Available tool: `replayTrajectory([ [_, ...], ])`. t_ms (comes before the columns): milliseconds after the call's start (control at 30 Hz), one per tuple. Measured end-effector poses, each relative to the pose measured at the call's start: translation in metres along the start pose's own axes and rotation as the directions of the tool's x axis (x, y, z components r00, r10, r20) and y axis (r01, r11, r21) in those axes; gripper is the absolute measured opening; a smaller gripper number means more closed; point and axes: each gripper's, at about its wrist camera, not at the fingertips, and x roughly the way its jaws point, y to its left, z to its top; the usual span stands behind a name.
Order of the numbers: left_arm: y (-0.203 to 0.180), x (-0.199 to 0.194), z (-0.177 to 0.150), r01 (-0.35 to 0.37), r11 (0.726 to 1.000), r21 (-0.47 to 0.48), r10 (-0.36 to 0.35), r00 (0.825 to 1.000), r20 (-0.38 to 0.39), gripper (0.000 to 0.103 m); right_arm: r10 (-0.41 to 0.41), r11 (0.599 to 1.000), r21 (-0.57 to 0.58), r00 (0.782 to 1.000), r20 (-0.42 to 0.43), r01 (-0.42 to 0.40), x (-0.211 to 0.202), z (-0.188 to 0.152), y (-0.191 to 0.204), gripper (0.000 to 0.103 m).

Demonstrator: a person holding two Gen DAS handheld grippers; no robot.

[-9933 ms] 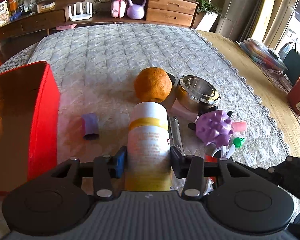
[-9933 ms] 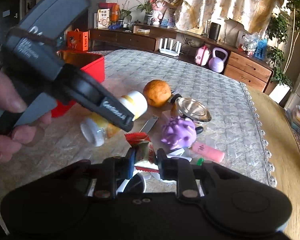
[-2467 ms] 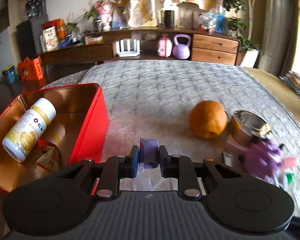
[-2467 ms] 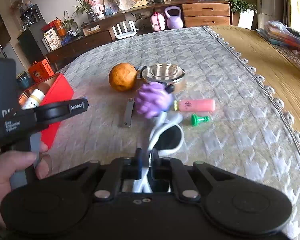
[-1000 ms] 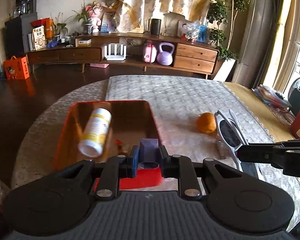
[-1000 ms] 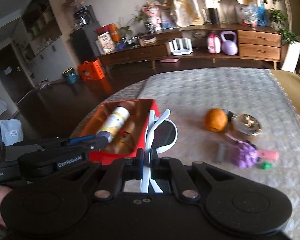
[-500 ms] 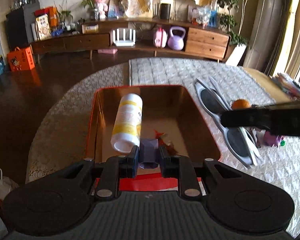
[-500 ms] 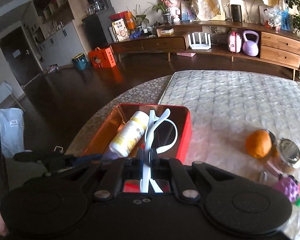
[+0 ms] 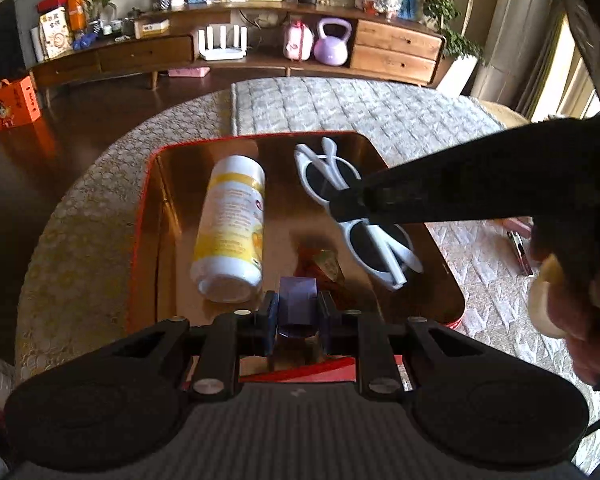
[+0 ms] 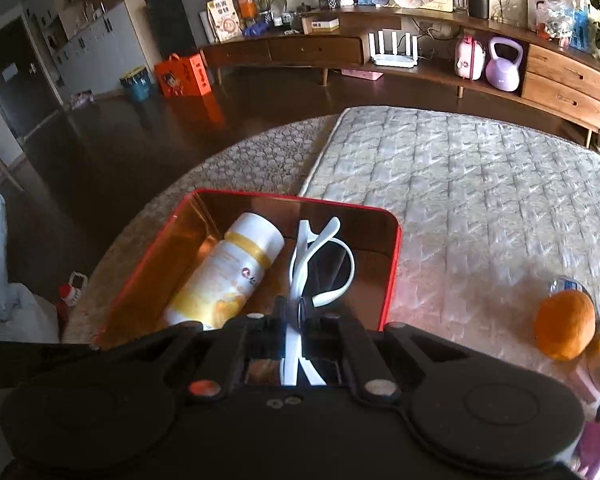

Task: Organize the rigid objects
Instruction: 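Open the right gripper to drop the sunglasses while the left releases the cylinder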

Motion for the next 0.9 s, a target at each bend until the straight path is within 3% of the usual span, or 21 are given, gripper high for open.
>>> replayTrajectory([
  [333,0.003,0.021,0.005,-0.002,1.000,-0.020,0.001,0.999,-0.053,0.020,0.001,1.000,-0.004,1.000,-0.031,-0.001,0.015,-0.001,0.004,0.007],
  [467,0.008,0.026,0.006,0.001,0.999,-0.051,-0.005,0.997,-0.077,0.020,0.012,1.000,0.021,1.000,-0.024,-0.011,0.012,-0.001,0.001,0.015],
  [900,0.011,0.022,0.008,0.001,0.998,-0.060,-0.006,0.996,-0.084,0.020,0.080,0.996,0.041,0.997,-0.008,-0.080,-0.017,-0.010,0.000,0.028],
])
